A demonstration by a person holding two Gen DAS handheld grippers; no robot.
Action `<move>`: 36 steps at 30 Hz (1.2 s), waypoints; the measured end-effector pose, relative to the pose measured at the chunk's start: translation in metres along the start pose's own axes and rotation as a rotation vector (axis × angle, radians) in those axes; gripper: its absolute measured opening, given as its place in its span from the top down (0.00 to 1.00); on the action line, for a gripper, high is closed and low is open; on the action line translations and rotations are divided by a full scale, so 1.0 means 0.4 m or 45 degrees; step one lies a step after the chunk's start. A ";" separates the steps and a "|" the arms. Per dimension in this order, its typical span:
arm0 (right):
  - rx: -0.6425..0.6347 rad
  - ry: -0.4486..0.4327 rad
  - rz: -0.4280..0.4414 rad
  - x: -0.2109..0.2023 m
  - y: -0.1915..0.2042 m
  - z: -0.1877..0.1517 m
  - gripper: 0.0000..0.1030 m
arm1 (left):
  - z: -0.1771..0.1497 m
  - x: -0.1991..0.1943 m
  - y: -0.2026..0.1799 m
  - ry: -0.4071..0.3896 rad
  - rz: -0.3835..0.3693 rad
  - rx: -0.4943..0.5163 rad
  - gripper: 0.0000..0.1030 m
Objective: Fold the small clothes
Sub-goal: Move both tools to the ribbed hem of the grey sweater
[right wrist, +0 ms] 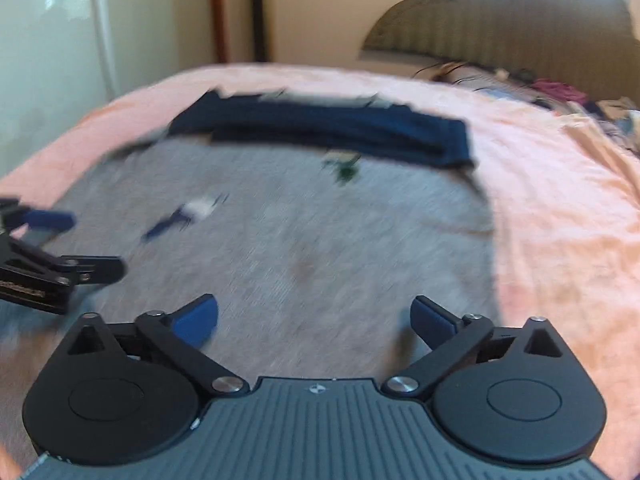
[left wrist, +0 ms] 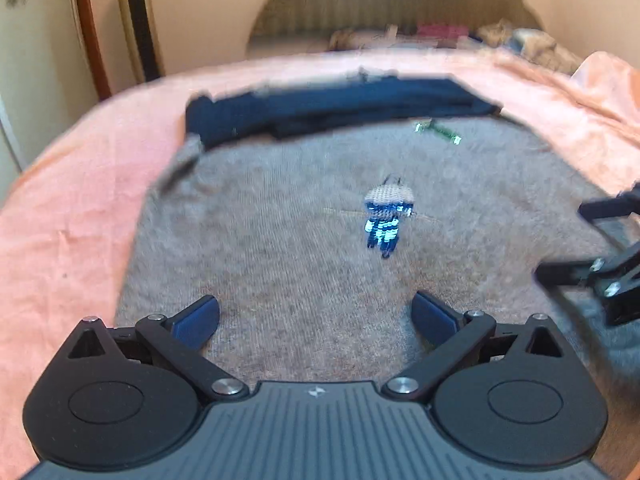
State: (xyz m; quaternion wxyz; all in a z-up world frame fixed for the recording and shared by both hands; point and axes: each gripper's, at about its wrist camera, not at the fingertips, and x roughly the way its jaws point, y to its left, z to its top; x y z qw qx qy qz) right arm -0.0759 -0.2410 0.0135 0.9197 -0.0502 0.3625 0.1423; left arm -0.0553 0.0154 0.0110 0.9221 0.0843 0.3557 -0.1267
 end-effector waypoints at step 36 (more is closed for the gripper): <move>0.083 0.041 -0.075 -0.117 0.086 -0.089 0.00 | -0.130 -0.197 -0.036 0.098 0.044 -0.123 0.00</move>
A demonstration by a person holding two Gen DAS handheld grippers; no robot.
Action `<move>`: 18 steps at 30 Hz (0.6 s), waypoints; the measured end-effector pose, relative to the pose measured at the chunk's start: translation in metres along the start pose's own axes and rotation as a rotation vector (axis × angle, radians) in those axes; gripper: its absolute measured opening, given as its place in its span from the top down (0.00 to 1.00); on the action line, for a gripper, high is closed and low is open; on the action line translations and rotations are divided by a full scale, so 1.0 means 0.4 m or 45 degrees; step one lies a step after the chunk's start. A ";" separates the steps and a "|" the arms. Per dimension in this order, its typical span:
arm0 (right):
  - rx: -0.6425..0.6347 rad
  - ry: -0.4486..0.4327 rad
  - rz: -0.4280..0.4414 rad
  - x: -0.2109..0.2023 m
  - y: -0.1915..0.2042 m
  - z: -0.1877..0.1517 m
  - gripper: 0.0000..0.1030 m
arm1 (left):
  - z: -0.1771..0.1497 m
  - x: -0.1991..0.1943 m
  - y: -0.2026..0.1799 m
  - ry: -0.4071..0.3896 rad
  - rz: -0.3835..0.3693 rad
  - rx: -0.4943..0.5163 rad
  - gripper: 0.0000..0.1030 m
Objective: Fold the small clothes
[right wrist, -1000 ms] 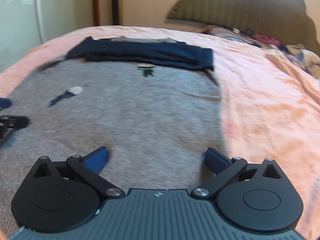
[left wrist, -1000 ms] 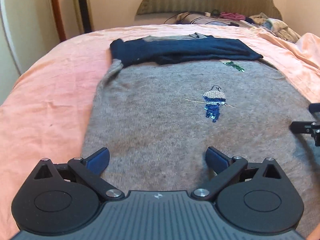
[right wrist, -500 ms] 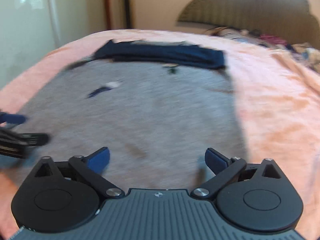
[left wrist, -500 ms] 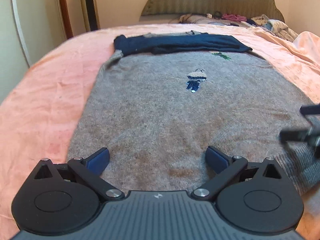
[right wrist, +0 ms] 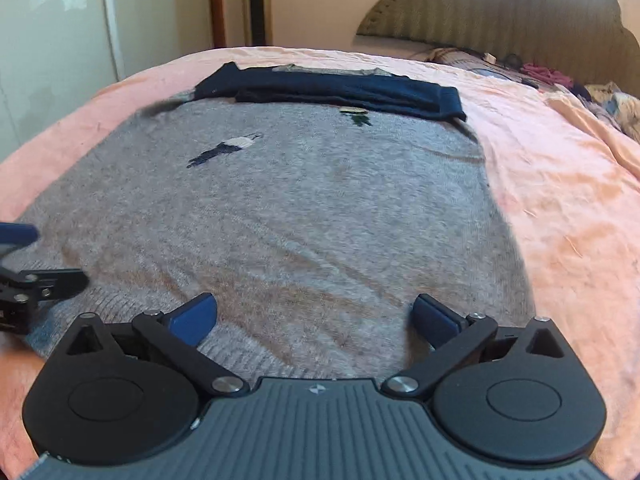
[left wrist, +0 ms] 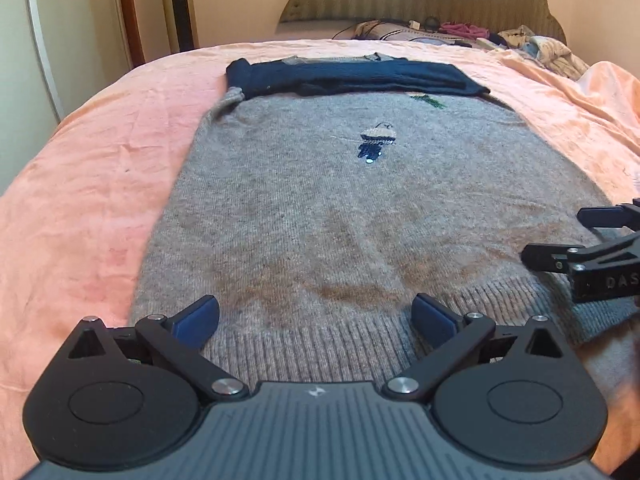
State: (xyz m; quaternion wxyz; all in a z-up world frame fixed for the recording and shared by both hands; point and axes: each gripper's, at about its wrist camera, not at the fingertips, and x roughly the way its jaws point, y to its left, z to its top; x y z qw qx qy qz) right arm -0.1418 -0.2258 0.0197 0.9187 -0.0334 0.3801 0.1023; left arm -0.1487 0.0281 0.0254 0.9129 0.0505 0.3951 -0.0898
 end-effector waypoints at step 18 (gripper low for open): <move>0.520 0.039 0.215 -0.151 -0.244 -0.069 0.01 | -0.036 -0.067 0.218 0.056 -0.196 -0.439 0.00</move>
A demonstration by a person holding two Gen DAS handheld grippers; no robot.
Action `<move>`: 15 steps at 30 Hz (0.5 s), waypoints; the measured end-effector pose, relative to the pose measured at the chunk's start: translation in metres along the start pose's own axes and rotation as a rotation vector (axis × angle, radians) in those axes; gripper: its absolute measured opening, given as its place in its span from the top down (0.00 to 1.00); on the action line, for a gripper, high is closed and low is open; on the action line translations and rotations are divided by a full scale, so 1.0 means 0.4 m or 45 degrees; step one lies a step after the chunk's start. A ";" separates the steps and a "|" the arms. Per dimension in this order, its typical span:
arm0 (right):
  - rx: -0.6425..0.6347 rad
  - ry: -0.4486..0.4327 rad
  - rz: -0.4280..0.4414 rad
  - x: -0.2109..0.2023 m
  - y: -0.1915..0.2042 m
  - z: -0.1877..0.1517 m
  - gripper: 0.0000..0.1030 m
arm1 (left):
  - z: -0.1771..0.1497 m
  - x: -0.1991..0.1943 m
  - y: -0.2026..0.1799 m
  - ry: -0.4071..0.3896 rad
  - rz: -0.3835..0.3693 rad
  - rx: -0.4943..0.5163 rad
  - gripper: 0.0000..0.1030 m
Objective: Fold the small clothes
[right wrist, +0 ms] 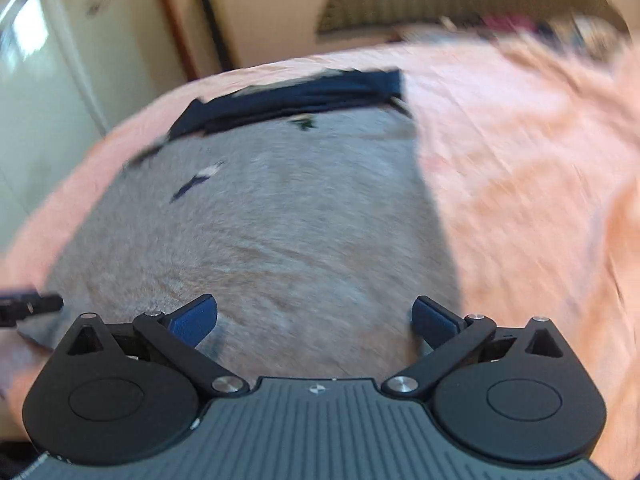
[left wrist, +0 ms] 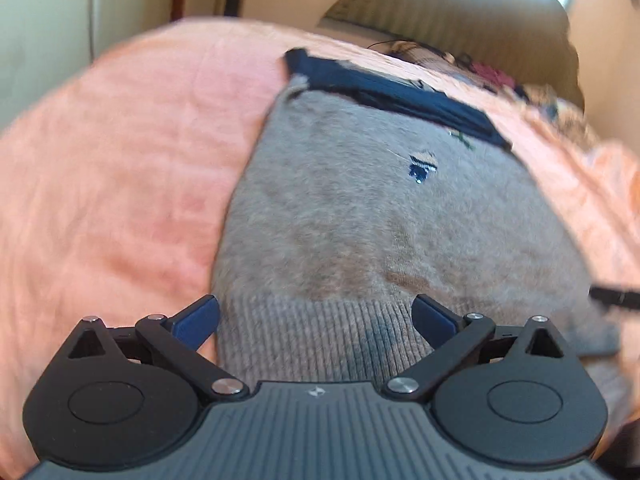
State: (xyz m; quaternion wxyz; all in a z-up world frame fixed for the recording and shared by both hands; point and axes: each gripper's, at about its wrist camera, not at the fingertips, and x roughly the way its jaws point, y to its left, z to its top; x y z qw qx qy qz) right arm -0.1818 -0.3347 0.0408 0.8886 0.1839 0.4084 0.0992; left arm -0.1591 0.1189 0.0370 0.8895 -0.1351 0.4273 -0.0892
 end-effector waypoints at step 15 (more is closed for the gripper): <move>0.305 0.225 0.263 -0.032 -0.140 -0.006 0.50 | -0.002 0.047 0.164 0.227 -0.672 -0.655 0.01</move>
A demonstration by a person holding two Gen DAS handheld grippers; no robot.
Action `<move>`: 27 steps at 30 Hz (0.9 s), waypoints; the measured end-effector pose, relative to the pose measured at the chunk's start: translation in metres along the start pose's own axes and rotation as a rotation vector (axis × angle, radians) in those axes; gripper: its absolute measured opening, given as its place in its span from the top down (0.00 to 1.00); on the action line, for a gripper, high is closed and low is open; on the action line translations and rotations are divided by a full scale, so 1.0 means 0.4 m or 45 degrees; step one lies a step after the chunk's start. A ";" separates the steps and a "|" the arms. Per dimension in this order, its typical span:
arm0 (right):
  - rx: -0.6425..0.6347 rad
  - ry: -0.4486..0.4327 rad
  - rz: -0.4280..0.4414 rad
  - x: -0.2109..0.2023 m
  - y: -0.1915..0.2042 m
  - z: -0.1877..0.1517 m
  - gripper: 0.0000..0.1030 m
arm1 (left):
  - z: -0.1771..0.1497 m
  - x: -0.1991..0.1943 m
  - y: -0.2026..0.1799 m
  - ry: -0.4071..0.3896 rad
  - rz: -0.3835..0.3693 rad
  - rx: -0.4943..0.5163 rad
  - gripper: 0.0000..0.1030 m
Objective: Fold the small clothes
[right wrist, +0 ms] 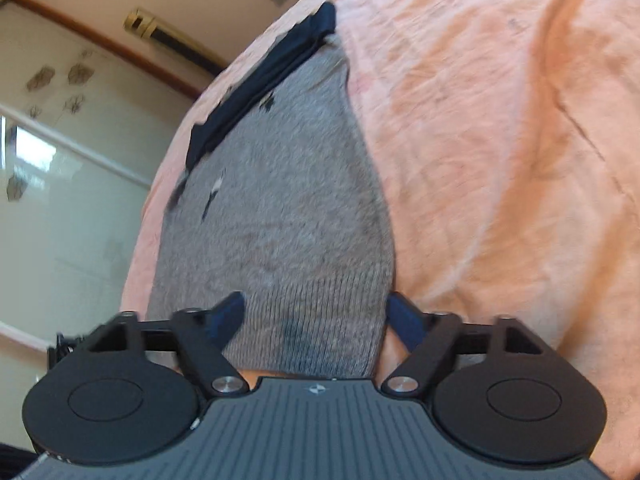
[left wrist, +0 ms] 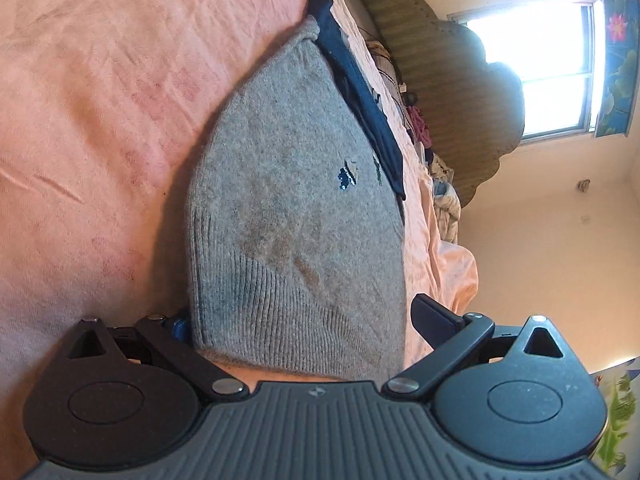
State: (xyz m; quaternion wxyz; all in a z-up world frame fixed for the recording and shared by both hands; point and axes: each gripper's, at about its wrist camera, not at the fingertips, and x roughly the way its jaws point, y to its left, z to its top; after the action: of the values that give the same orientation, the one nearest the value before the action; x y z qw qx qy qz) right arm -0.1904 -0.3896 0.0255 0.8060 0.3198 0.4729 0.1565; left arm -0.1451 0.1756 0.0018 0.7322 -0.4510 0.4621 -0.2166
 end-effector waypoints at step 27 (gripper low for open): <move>-0.086 -0.210 -0.078 -0.059 0.004 0.125 0.45 | 0.070 -0.059 -0.173 -0.040 0.360 0.502 0.87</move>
State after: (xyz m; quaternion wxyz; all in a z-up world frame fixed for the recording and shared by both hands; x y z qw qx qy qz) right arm -0.1590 -0.4199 0.0597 0.8569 0.2897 0.4088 0.1208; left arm -0.1249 0.1712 0.0774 0.8362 -0.2336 0.4579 -0.1910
